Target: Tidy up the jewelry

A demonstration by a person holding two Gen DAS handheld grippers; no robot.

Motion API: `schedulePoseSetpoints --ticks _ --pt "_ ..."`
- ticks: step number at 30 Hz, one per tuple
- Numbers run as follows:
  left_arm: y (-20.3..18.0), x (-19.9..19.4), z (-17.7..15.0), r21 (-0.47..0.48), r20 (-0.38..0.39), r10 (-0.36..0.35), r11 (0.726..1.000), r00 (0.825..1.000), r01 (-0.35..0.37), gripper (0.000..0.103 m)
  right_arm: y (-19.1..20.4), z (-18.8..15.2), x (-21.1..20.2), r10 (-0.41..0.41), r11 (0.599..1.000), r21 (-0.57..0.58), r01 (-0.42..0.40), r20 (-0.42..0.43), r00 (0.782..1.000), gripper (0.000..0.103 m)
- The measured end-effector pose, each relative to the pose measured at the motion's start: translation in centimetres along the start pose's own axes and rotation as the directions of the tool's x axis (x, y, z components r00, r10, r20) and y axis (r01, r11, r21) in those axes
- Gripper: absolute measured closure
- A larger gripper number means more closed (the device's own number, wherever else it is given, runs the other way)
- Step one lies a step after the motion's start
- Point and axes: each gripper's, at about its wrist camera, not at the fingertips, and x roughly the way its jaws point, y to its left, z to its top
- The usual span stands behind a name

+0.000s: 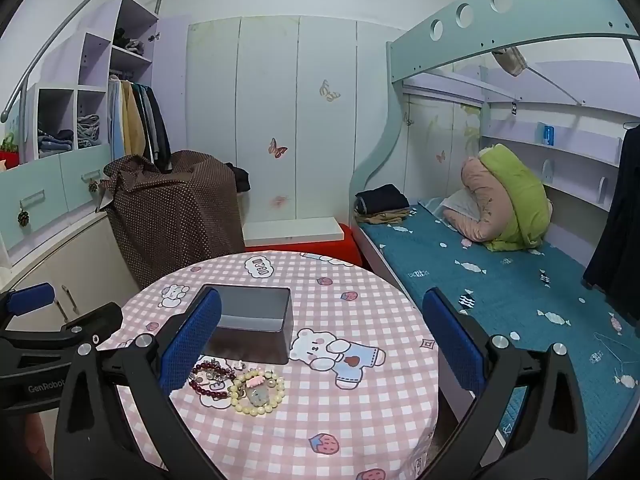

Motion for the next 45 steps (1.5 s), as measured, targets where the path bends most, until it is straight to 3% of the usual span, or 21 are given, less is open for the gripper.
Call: schedulePoseSetpoints --ticks 16,18,45 --pt "0.3 0.7 -1.5 0.004 -0.001 -0.006 1.0 1.0 0.006 0.004 -0.5 -0.1 0.3 0.001 1.0 0.008 -0.001 -0.015 1.0 0.006" --pt "-0.1 -0.2 0.0 -0.001 -0.003 0.003 1.0 1.0 -0.003 0.004 -0.6 0.0 0.3 -0.001 1.0 0.008 0.001 -0.015 1.0 0.006" --pt "-0.6 0.8 -0.6 -0.001 -0.005 0.001 1.0 1.0 -0.001 0.004 -0.4 0.1 0.2 -0.005 1.0 0.006 0.005 -0.024 1.0 0.006"
